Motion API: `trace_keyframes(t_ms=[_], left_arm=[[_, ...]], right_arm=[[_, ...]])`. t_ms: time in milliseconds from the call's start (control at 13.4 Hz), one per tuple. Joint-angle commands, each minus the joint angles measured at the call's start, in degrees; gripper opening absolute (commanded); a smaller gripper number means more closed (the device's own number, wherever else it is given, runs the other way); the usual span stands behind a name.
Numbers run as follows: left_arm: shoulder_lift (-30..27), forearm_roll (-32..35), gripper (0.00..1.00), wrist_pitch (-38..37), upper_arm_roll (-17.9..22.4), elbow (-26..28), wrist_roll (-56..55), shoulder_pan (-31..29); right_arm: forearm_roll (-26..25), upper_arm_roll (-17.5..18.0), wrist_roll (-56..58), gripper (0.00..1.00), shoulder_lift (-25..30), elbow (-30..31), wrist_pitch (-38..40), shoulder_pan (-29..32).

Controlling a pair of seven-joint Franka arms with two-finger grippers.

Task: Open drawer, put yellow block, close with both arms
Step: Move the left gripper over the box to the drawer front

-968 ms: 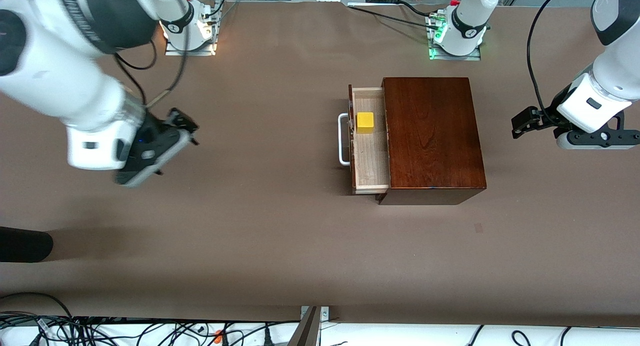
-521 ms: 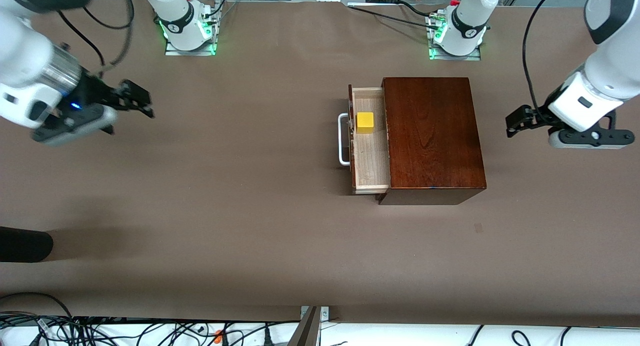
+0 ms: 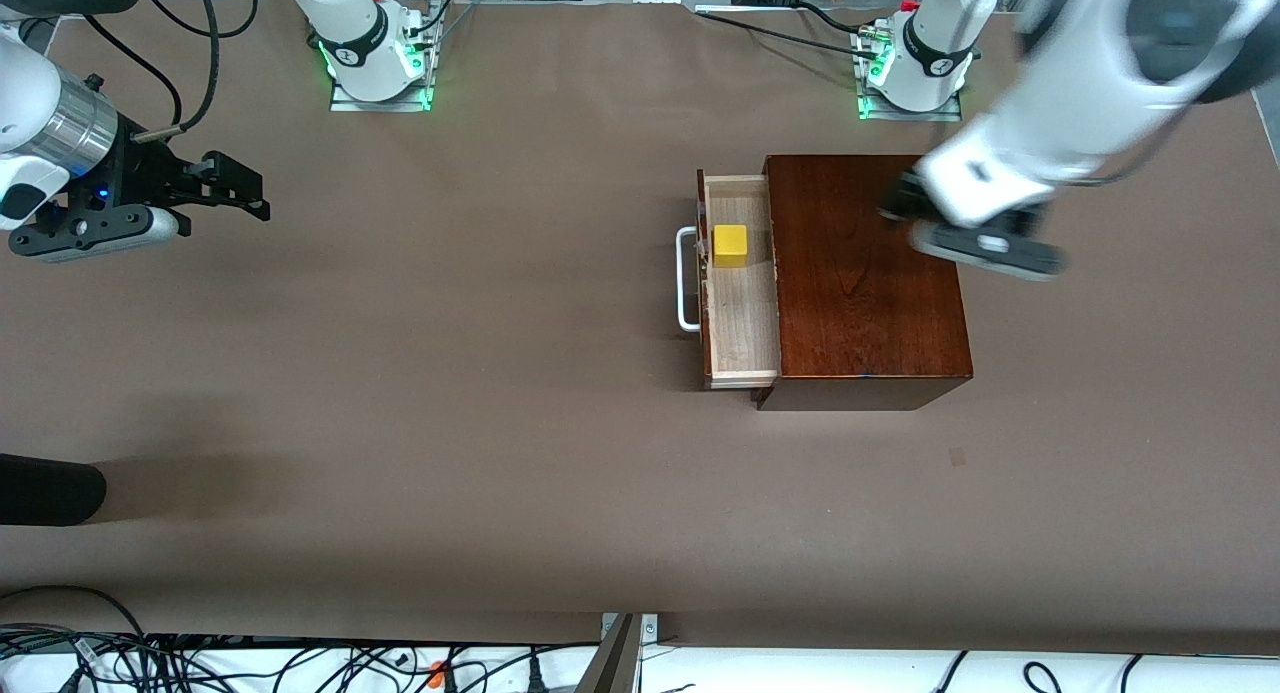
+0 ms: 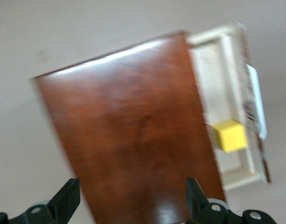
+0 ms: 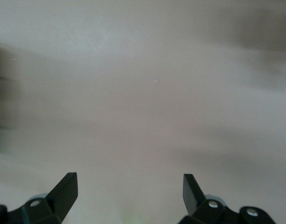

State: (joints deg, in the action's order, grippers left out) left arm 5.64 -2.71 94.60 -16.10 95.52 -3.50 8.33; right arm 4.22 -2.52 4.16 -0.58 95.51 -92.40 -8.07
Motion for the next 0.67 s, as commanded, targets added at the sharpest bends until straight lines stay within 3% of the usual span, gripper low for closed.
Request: trace_keyframes(t_ms=[0,223,596], left_arm=[[8.22,-0.54,1.00,-1.53,-6.30,-8.56,3.93,3.52],[16.05,-0.10,1.00,2.92,-7.90,-13.95,17.07,9.23],[25.72,0.60,1.00,18.05,-7.72,-13.52,37.48,15.65]], right_arm=[[-2.29,0.50,-0.82,1.00,0.06,-1.63,0.81,-0.10],[-2.73,-0.20,-0.82,1.00,0.14,-4.27,3.18,0.25],[-3.70,-2.22,-0.56,1.00,-0.65,-5.68,4.86,0.78]])
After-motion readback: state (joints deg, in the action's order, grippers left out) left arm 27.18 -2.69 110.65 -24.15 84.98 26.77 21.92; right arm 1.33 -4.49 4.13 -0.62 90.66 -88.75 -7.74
